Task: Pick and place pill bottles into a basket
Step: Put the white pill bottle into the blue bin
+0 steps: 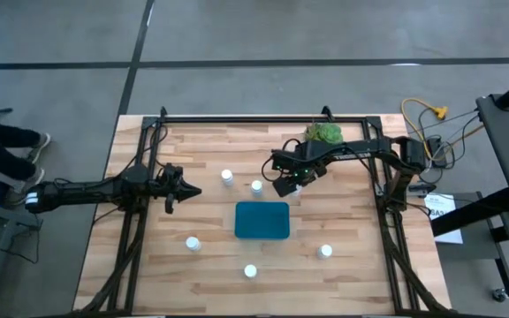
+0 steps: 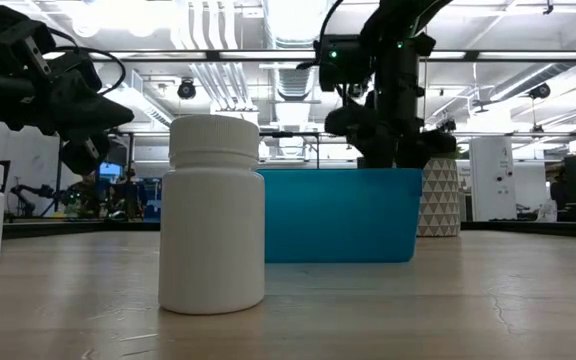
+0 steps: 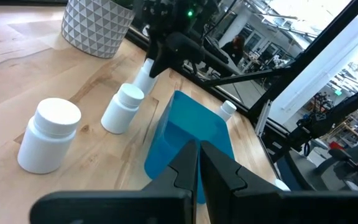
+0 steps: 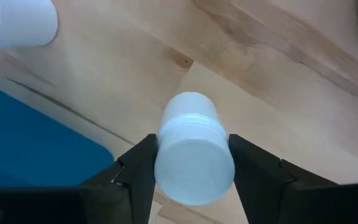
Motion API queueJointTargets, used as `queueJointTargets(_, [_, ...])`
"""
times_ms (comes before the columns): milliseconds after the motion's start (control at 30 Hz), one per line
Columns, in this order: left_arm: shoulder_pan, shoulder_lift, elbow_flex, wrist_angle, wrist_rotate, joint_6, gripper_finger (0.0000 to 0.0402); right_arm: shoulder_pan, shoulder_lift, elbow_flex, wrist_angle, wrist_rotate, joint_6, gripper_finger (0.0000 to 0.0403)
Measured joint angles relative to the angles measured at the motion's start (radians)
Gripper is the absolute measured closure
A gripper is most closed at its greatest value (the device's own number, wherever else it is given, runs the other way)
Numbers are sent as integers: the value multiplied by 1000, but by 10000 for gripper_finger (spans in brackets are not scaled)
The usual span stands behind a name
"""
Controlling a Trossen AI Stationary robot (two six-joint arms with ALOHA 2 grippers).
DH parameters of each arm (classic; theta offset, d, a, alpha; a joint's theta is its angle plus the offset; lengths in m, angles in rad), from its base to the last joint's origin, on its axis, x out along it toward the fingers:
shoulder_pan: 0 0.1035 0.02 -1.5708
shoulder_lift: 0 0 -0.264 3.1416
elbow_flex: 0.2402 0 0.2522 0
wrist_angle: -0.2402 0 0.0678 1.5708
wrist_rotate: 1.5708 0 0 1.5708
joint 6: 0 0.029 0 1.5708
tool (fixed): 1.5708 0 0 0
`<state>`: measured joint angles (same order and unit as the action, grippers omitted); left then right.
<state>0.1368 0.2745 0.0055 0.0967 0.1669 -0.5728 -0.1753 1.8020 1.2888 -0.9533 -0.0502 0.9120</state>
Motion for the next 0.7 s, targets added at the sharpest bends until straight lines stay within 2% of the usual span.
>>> queueJointTargets(200, [0, 0, 0, 0, 0, 0, 402, 0, -54, 48, -77, 27, -30, 238])
queueJointTargets(467, [0, 0, 0, 0, 0, 0, 402, 6, -161, 151, -80, 27, -59, 238])
queueJointTargets(700, [1, 0, 0, 0, 0, 2, 402, 67, -205, 262, -63, 26, -107, 242])
